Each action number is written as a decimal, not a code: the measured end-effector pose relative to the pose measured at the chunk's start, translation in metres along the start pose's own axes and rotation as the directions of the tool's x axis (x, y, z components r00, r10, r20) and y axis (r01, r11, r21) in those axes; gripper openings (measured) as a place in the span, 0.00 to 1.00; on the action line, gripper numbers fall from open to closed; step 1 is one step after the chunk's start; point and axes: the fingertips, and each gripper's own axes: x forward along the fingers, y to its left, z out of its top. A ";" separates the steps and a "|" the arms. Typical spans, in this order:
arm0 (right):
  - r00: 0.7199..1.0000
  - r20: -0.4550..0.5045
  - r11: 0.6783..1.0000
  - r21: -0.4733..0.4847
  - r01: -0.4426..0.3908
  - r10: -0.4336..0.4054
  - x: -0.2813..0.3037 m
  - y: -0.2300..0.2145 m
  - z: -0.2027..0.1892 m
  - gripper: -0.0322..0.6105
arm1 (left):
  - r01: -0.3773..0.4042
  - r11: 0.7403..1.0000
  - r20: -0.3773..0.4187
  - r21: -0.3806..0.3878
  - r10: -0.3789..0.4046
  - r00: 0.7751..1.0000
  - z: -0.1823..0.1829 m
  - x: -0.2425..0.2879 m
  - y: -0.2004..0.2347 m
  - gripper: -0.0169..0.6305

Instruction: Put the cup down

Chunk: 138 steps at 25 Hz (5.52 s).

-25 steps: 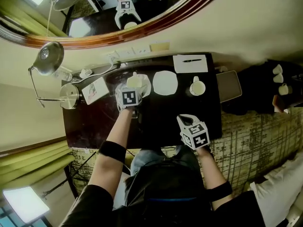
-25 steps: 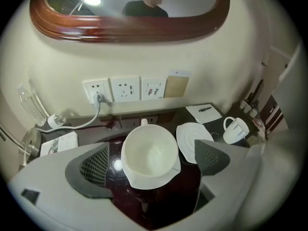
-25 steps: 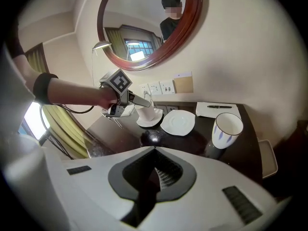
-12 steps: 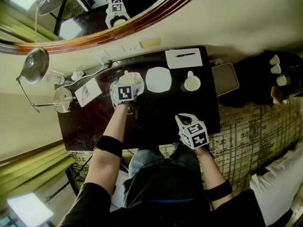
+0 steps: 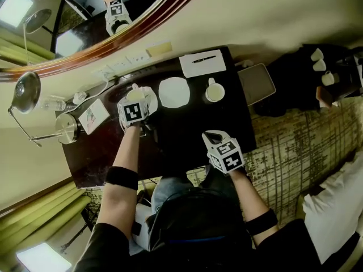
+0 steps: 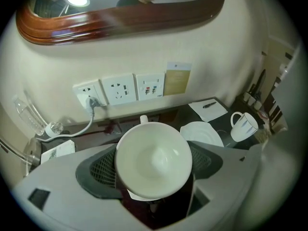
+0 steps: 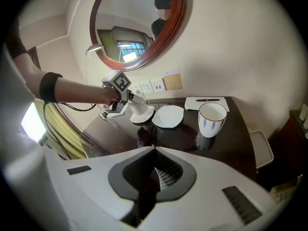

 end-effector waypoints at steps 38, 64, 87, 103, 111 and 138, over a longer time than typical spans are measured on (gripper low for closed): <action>0.999 0.041 0.994 -0.111 -0.015 0.020 -0.075 -0.121 0.005 0.05 | 0.150 0.987 -0.025 -0.064 -0.151 0.988 -0.094 -0.087 -0.317 0.68; 1.000 0.025 0.996 -0.081 0.019 -0.017 -0.093 -0.171 -0.013 0.05 | 0.053 0.998 -0.026 -0.025 -0.053 0.998 -0.105 -0.034 -0.381 0.68; 0.999 0.030 0.996 -0.078 0.032 -0.029 -0.092 -0.164 0.001 0.05 | 0.090 0.996 0.008 0.030 -0.090 0.996 -0.091 -0.056 -0.380 0.78; 0.988 0.116 0.993 -0.049 0.108 -0.101 -0.104 -0.120 0.029 0.05 | 0.178 0.975 0.216 0.132 -0.204 0.955 -0.033 -0.148 -0.284 0.03; 0.979 0.144 0.989 -0.016 0.145 -0.141 -0.103 -0.090 0.034 0.05 | 0.197 0.962 0.313 0.191 -0.250 0.916 -0.025 -0.182 -0.200 0.03; 0.964 0.194 0.983 0.042 0.177 -0.182 -0.073 -0.027 0.045 0.05 | 0.150 0.986 0.356 0.072 -0.165 0.920 -0.063 -0.220 -0.049 0.03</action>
